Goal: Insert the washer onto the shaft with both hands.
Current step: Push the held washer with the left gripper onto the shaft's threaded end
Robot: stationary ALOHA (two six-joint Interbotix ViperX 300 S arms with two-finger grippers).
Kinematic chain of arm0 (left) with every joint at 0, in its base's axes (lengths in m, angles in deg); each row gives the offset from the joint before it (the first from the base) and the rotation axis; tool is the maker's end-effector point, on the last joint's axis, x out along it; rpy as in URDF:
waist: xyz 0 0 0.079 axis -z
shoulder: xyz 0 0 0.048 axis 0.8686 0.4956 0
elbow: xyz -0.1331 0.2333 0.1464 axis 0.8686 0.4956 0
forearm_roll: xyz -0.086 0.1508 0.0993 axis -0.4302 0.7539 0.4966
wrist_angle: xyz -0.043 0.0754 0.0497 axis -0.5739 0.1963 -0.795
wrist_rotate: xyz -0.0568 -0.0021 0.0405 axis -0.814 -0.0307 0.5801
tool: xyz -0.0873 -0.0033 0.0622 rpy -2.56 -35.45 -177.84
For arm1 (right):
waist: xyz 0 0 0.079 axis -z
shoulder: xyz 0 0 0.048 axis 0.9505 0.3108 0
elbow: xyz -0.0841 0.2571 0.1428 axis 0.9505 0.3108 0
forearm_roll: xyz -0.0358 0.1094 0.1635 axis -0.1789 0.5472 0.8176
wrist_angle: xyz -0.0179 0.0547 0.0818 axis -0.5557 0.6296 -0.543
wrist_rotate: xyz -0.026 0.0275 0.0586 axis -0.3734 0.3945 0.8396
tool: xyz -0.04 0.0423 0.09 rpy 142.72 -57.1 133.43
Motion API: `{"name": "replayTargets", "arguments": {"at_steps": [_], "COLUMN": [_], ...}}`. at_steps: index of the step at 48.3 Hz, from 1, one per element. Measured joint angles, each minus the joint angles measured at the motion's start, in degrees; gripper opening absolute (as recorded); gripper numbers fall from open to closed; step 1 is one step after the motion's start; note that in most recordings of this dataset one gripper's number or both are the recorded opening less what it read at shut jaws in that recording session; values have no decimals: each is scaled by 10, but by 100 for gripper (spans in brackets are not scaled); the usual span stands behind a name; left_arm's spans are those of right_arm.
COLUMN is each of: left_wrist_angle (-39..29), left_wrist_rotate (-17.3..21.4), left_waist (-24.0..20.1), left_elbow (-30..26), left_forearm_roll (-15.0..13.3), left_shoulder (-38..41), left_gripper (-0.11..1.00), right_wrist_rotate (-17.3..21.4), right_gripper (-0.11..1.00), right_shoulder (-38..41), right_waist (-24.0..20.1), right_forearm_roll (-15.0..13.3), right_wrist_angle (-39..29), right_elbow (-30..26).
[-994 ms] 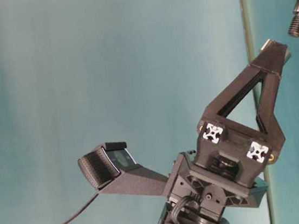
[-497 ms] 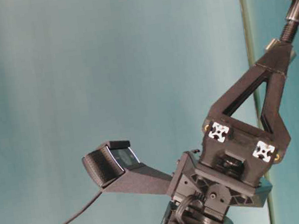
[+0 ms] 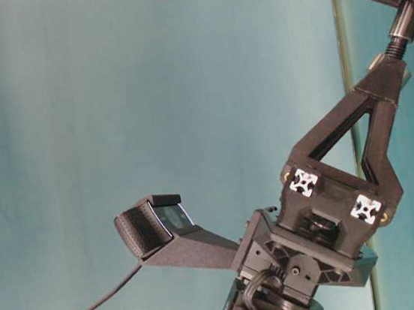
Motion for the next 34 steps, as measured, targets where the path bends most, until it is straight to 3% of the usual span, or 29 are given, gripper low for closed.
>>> {"name": "replayTargets", "arguments": {"at_steps": [34], "left_wrist_angle": [-1], "left_wrist_rotate": [0], "left_waist": [-1], "left_elbow": [-6], "left_forearm_roll": [0], "left_shoulder": [7], "left_gripper": [36], "right_wrist_rotate": [-1], "right_gripper": [0], "right_shoulder": [18], "right_waist": [5], "right_forearm_roll": [0], "right_wrist_angle": [0], "right_elbow": [-21]}}
